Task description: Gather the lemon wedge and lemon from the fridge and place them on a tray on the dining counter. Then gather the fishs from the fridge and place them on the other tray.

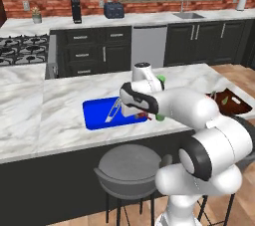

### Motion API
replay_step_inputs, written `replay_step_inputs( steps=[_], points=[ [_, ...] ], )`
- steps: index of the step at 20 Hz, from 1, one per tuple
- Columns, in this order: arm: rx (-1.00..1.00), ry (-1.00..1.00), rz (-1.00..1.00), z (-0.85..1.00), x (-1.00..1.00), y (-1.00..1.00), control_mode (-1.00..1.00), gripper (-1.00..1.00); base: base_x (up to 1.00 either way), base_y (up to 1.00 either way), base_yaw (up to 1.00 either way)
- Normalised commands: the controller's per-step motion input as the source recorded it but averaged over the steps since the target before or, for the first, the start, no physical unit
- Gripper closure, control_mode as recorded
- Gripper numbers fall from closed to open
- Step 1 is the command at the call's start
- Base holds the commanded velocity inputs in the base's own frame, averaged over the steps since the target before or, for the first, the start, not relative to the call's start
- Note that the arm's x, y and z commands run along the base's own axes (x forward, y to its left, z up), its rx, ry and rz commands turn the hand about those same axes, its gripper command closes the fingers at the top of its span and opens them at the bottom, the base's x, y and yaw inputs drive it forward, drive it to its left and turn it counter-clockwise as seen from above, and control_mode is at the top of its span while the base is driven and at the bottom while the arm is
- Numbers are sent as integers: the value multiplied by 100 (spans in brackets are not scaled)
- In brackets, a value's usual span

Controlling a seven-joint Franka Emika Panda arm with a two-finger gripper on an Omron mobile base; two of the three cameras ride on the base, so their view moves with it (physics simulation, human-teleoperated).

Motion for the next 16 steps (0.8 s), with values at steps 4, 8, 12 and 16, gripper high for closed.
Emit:
replay_step_inputs(
  steps=[4, 8, 12, 16],
  points=[
    [0, 4, 0, -7, 49, -2, -100, 100, 0, 0, 0],
    [0, 5, 0, -10, 55, 0, -100, 100, 0, 0, 0],
    [0, 6, 0, -27, 37, 0, -100, 100, 0, 0, 0],
    [0, 5, 0, -28, 38, 0, -100, 100, 0, 0, 0]
  ],
)
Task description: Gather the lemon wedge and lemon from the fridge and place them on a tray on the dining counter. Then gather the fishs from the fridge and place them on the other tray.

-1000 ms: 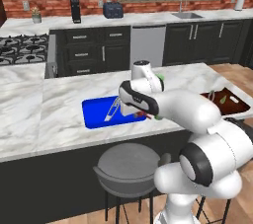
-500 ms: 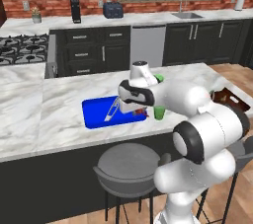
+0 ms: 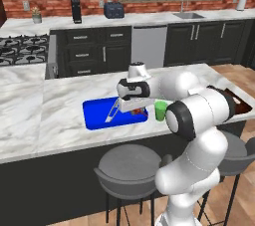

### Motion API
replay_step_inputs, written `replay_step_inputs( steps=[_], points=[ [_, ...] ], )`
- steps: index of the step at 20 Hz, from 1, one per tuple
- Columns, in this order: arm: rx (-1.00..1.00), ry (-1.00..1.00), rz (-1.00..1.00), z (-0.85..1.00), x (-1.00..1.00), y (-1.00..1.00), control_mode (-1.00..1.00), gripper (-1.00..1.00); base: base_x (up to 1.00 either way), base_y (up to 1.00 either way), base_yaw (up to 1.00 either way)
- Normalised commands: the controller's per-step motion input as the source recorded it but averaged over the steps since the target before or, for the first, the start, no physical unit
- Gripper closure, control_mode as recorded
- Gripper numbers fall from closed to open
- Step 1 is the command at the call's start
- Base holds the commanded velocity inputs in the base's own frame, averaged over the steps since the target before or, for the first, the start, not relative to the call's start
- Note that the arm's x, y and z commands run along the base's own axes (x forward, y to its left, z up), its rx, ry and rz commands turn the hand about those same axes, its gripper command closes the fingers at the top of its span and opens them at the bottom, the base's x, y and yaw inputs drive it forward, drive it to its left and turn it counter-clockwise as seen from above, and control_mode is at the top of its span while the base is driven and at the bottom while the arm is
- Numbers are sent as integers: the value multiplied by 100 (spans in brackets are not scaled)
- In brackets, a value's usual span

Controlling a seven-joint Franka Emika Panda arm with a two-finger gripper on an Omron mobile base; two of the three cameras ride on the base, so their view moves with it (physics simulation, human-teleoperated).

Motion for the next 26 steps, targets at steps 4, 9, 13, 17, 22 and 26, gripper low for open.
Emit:
replay_step_inputs(
  steps=[4, 9, 13, 17, 22, 26],
  points=[
    [0, 5, 0, -26, 40, 0, -100, 100, 0, 0, 0],
    [0, 7, 0, -34, 36, 0, -100, 100, 0, 0, 0],
    [0, 9, 0, -22, 33, 0, -100, 100, 0, 0, 0],
    [0, 9, 0, -12, 41, 0, -100, 100, 0, 0, 0],
    [0, 10, 0, -13, 42, 0, -100, 100, 0, 0, 0],
    [0, 9, 0, -39, 26, 0, -100, 100, 0, 0, 0]
  ],
)
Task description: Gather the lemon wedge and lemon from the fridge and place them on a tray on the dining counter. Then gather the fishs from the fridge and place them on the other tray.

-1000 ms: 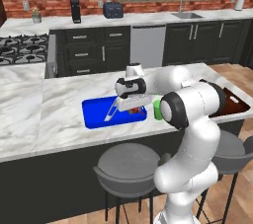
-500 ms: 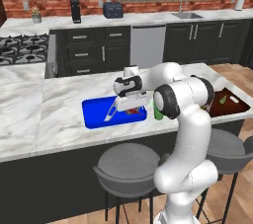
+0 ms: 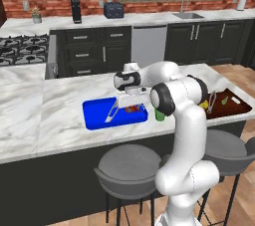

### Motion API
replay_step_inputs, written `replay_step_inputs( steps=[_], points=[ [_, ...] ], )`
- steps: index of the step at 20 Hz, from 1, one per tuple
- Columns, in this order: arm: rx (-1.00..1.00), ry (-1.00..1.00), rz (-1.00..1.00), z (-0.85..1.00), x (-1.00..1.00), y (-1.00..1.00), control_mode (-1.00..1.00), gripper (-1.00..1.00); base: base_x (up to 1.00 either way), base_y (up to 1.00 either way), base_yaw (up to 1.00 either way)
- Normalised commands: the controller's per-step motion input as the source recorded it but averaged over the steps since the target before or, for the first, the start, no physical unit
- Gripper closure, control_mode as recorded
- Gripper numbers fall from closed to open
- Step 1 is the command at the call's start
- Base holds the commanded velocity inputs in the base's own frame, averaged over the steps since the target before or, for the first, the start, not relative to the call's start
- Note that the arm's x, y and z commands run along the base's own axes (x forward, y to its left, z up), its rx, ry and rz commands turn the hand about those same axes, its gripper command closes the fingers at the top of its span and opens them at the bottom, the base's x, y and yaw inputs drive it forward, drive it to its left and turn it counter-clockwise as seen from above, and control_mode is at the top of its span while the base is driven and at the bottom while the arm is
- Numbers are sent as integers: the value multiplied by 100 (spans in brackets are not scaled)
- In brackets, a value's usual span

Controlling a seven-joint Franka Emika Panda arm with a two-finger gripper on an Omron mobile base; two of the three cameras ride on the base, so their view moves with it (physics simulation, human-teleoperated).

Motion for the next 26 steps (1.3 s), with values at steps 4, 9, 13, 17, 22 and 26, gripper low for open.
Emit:
replay_step_inputs(
  steps=[4, 9, 13, 17, 22, 26],
  points=[
    [0, 5, 0, -53, 19, 0, -100, 100, 0, 0, 0],
    [0, 1, 0, -64, 9, 1, -100, -100, 0, 0, 0],
    [0, -2, 0, -48, 0, 0, -100, -100, 0, 0, 0],
    [0, -6, 0, -16, -11, 0, -100, -100, 0, 0, 0],
    [0, 0, 0, 44, -18, -1, -100, -100, 0, 0, 0],
    [-2, 0, 0, 57, -39, 0, -100, -100, 0, 0, 0]
  ],
)
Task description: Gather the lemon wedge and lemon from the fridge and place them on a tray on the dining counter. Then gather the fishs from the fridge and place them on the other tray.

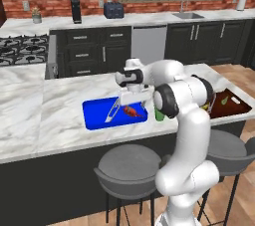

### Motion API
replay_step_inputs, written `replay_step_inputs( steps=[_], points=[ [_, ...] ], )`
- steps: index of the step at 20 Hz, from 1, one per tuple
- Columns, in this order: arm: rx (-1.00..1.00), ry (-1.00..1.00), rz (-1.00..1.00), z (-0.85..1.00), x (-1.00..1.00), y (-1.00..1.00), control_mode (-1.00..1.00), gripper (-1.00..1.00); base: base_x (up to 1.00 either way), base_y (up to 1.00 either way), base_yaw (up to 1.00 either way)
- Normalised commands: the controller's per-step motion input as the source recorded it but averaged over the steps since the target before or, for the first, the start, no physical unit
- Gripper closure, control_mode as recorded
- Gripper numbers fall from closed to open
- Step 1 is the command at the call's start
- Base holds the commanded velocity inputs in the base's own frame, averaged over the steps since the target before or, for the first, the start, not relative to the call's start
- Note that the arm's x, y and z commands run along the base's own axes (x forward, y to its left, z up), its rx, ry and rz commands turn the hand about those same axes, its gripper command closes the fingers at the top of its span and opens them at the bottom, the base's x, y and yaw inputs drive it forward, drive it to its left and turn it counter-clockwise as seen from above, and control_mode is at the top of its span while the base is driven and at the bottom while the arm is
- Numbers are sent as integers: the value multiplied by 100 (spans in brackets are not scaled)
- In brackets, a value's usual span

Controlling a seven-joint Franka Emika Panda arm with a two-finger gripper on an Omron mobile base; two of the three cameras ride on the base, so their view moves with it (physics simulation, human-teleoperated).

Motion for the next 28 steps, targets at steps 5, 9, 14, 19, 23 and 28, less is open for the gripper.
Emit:
replay_step_inputs(
  steps=[5, 9, 14, 19, 23, 28],
  points=[
    [-1, -2, 0, 38, -72, 0, -100, -100, 0, 0, 0],
    [0, -7, 0, 33, -100, 0, -100, -100, 0, 0, 0],
    [0, -11, -1, 34, -100, 0, -100, -100, 0, 0, 0],
    [0, -10, -3, 33, -100, -3, -100, -100, 0, 0, 0],
    [0, -8, -4, 38, -100, -22, -100, -100, 0, 0, 0],
    [0, -7, -2, 43, -99, -32, -100, -100, 0, 0, 0]
  ],
)
